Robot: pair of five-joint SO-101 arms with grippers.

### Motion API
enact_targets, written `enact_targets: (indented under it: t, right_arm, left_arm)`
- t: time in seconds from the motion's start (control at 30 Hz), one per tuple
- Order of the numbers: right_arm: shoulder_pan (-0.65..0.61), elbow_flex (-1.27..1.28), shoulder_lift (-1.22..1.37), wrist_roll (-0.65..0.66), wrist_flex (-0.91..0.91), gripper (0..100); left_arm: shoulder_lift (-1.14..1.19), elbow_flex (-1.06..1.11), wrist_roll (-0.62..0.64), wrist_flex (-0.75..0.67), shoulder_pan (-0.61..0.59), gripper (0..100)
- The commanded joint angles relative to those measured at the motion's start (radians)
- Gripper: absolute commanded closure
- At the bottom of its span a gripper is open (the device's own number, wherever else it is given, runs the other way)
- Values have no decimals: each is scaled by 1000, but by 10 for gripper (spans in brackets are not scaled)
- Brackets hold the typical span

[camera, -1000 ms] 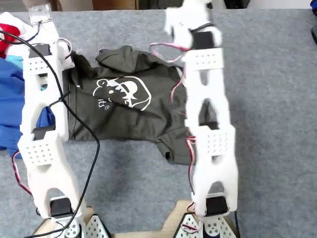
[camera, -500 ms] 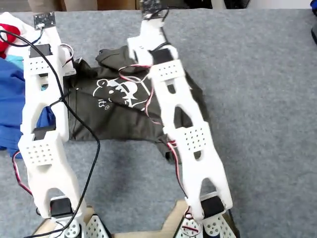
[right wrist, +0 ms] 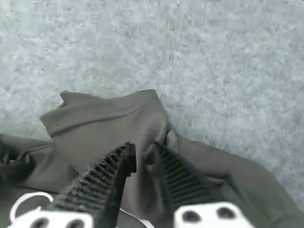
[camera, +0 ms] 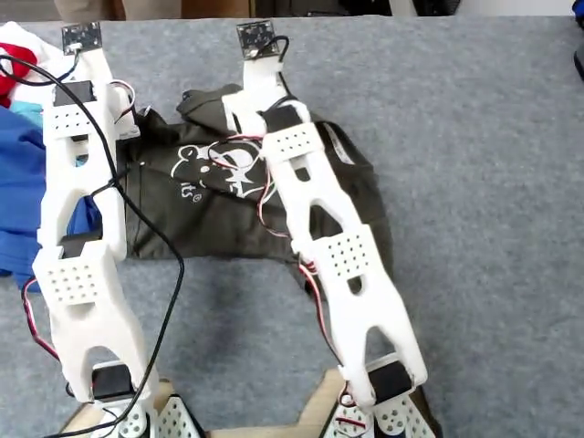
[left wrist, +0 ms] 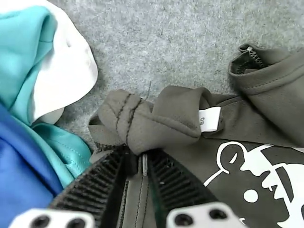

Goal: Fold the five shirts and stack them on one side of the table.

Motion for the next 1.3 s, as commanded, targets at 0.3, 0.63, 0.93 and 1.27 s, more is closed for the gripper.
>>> enact_targets:
  t: [0.3,0.63,0.93,1.27]
  right_arm:
    - [-10,-61,48,8,-18,822]
    - [102,-107,44,8,-2,992]
    - [211,-518,47,8,454,992]
    - [219,-515,-13,25,908,992]
  left_arm:
    - [-15,-60,9,5,8,981]
    - [-15,-60,9,5,8,981]
    - [-15,-60,6,6,2,981]
    - [-15,-60,9,9,5,981]
